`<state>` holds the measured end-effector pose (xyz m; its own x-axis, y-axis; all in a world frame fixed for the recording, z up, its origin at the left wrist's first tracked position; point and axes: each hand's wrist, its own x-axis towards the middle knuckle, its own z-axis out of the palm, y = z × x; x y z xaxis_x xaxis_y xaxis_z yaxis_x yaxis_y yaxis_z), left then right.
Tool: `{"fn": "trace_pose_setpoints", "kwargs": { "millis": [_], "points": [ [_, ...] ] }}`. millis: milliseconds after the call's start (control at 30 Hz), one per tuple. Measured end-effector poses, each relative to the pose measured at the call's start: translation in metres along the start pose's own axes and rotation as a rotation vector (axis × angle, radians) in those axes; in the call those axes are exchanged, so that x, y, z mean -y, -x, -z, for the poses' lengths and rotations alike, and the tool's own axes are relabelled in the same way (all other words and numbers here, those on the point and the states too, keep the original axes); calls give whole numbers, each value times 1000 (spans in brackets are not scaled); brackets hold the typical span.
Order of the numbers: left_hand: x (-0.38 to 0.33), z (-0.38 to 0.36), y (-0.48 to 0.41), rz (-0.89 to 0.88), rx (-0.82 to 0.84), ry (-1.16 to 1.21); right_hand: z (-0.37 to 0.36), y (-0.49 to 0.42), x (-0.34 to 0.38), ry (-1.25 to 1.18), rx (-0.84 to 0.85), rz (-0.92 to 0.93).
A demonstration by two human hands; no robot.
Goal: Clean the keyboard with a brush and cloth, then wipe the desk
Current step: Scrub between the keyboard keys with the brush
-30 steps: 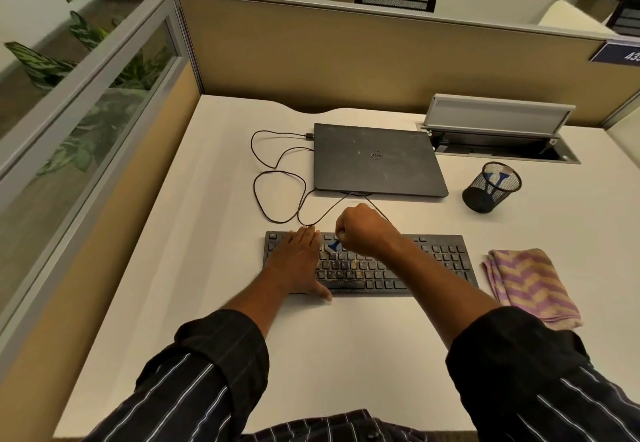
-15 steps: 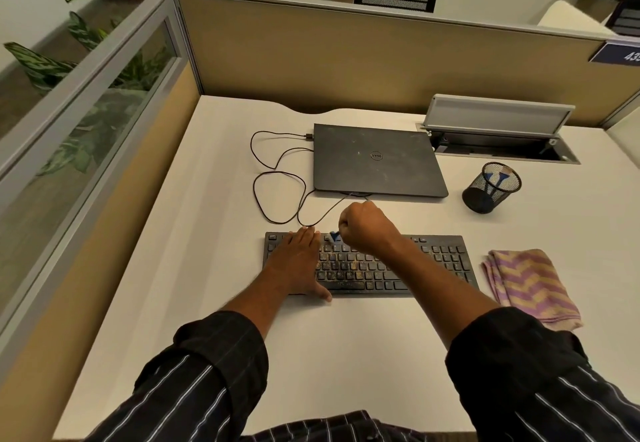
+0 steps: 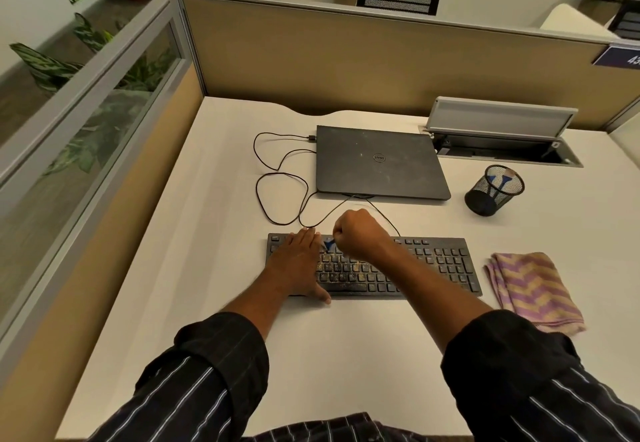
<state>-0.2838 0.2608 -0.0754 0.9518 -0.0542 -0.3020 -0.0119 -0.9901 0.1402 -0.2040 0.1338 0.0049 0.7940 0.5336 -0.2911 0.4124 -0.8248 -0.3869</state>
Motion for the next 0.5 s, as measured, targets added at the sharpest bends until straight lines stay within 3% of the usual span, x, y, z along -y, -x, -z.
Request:
{"fn": "trace_pose_setpoints", "kwargs": {
  "millis": [167, 300, 500],
  "points": [
    [3, 1, 3, 10, 26, 15, -1, -1, 0, 31, 32, -13],
    [5, 1, 3, 9, 13, 15, 7, -4, 2, 1, -56, -4],
    [9, -2, 3, 22, 45, 34, -2, -3, -2, 39, 42, -27]
  ]
}}
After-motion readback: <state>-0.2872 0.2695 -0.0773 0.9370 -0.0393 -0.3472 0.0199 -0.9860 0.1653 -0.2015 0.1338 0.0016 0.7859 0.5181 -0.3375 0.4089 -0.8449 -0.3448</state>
